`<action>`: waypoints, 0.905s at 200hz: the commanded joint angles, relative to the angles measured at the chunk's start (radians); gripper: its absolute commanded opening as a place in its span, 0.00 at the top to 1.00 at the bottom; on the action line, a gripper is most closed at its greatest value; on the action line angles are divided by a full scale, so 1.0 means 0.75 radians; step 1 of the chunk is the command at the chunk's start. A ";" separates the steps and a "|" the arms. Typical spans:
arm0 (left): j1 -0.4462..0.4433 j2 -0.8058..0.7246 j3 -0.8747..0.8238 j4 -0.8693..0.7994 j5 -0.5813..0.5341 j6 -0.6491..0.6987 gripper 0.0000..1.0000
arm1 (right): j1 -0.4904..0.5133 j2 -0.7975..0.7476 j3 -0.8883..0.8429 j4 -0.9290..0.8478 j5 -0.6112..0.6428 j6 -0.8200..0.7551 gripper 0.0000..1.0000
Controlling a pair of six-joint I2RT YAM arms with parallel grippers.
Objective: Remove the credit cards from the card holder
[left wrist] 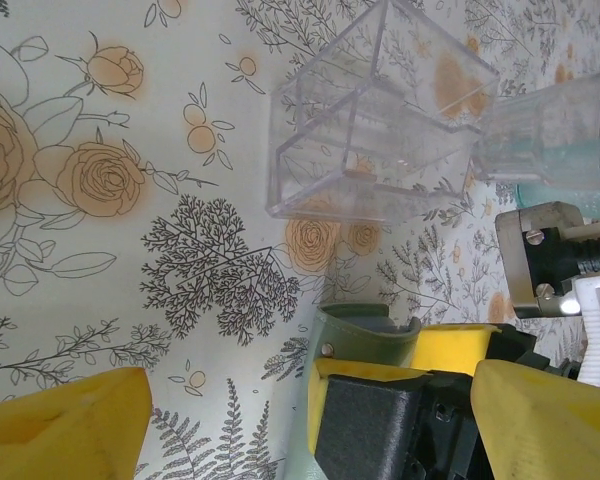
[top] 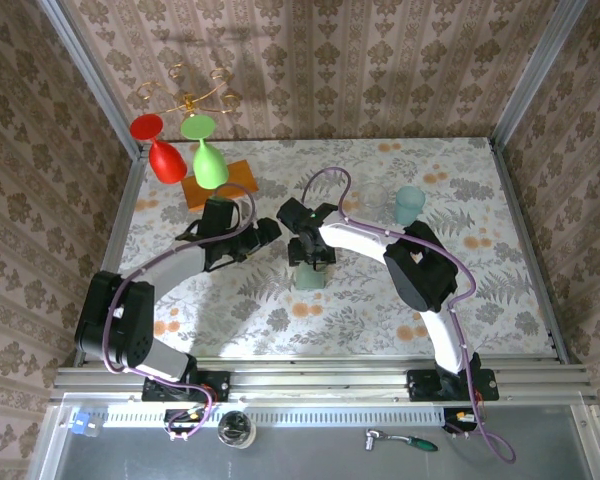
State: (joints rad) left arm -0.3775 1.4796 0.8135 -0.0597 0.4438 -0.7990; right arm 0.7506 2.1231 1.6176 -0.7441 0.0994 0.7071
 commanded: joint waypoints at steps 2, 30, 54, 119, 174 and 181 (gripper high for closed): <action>0.011 0.004 0.057 -0.047 -0.008 0.035 0.16 | -0.004 0.022 0.013 0.037 -0.007 -0.018 0.26; 0.011 0.027 0.075 -0.053 0.005 0.034 0.16 | -0.004 0.007 0.006 0.074 -0.043 -0.018 0.22; 0.009 0.032 0.075 -0.053 0.005 0.030 0.16 | -0.001 -0.003 -0.005 0.114 -0.082 -0.019 0.21; -0.007 0.057 0.085 -0.035 0.007 0.021 0.16 | -0.003 -0.035 -0.035 0.071 -0.067 0.008 0.23; -0.055 0.067 0.081 -0.024 -0.021 0.000 0.17 | -0.004 -0.048 -0.072 0.035 -0.048 0.053 0.27; -0.057 0.067 0.079 -0.022 -0.023 -0.004 0.17 | -0.004 -0.051 -0.077 0.033 -0.043 0.057 0.27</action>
State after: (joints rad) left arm -0.4076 1.5196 0.8562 -0.0788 0.4423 -0.7933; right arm 0.7506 2.1216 1.5860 -0.6640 0.0475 0.7181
